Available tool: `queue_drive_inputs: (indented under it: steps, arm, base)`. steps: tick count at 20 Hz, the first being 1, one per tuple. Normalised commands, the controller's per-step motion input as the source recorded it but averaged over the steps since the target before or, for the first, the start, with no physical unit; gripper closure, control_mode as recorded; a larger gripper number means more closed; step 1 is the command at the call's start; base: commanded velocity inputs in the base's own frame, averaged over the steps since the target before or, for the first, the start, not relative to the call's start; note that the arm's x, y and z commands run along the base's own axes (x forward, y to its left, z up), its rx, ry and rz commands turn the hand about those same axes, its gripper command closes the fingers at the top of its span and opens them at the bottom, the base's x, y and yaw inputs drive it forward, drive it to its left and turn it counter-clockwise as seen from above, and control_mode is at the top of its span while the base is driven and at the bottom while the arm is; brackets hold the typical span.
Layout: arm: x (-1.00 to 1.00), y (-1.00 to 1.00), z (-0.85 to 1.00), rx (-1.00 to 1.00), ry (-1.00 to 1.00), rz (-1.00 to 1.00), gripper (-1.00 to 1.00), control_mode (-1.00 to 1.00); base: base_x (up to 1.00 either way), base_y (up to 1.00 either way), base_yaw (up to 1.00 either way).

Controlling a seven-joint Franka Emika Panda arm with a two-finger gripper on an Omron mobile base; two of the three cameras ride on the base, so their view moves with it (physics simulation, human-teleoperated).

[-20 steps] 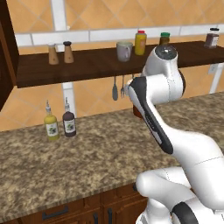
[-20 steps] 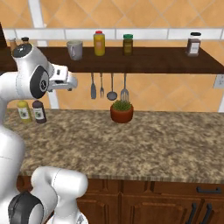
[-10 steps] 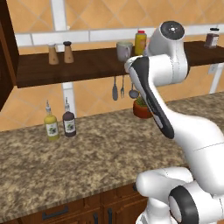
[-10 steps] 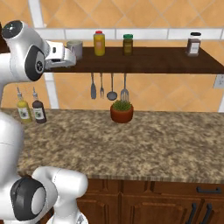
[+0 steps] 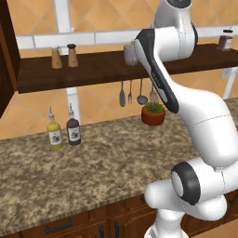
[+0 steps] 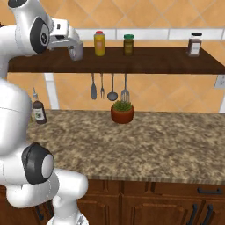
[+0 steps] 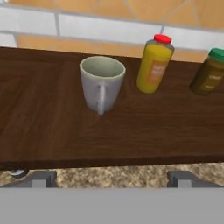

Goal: Gather all objects into one cabinet and sort the glasses and bowls to opposite sides.

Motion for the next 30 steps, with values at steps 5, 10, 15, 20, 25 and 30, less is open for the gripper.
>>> queue_drive_inputs:
  steps: [5,10,15,20,25,30]
  arm:
    - [0.42,0.13,-0.03,0.00,0.00,0.00,-1.00,-1.00]
    - [0.26,0.22,-0.17,0.00,-0.03,0.00,-1.00,-1.00]
    - [0.28,-0.12,-0.35,0.01,-0.03,0.00,-1.00,-1.00]
    - [0.40,-0.06,-0.21,0.06,-0.02,0.00,-1.00,-1.00]
    - [0.29,0.00,-0.02,0.06,-0.01,0.00,-1.00,-1.00]
    - [0.29,0.00,-0.03,0.05,0.00,0.00,-1.00,-1.00]
  base:
    - [0.00,0.00,0.00]
    - [0.00,0.00,0.00]
    - [0.00,0.00,0.00]
    - [0.00,0.00,0.00]
    - [0.00,0.00,0.00]
    - [0.00,0.00,0.00]
